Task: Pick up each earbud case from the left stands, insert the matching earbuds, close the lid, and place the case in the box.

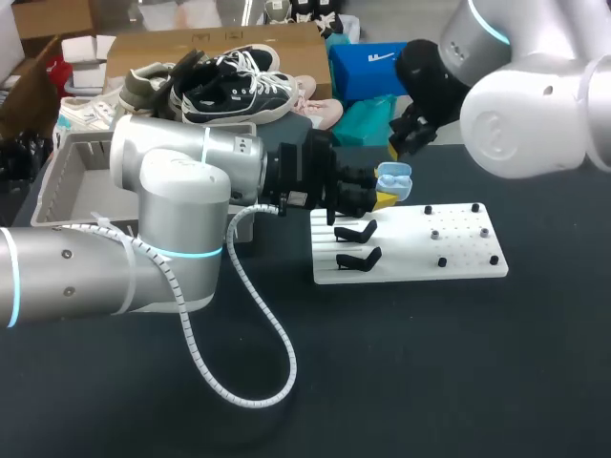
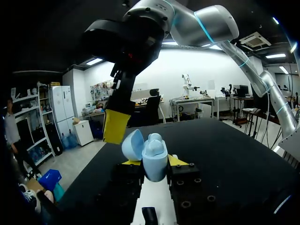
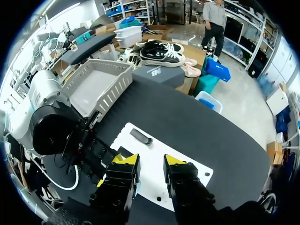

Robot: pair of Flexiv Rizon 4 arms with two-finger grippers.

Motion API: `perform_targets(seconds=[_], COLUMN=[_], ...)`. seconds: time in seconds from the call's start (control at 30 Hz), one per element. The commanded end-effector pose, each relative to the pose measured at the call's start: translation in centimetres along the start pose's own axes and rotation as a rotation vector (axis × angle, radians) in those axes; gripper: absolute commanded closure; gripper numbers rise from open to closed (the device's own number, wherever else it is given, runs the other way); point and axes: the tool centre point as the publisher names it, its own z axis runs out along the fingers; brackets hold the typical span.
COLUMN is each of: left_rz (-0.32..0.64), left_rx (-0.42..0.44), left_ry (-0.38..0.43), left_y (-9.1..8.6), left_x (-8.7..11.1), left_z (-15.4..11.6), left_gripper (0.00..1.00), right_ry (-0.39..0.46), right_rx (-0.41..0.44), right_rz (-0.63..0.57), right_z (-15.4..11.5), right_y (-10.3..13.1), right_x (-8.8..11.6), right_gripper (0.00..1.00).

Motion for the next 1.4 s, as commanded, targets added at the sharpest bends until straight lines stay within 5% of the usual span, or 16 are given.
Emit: perform_targets(seconds=[0.03, 0.63, 0.9, 1.13, 1.4], left_rz=[0.001, 0.001, 0.001, 0.036, 0.069], left_rx=[-0.003, -0.003, -0.003, -0.029, -0.134], left_ry=[-0.001, -0.001, -0.001, 0.047, 0.118], left_y=[-0.1, -0.1, -0.1, 0.7, 1.9], left_x=[0.0, 0.0, 0.0, -0.4, 0.2], left_z=[0.0, 0.0, 0.0, -3.4, -11.5], left_gripper=[1.00, 1.00, 1.00, 1.00, 1.00], right_ry=[-0.015, -0.032, -0.142, -0.171, -0.145], right_rx=[0.009, 0.000, -0.003, 0.001, 0.008], right_rz=[0.002, 0.006, 0.056, 0.101, 0.155], right_z=[-0.6, -1.5, -5.2, -6.0, -5.5], right_y=[0.4, 2.1, 2.0, 2.1, 2.4], right_x=[1.0, 2.5, 4.2, 6.0, 7.5], right_gripper=[0.70, 0.71, 0.69, 0.68, 0.69])
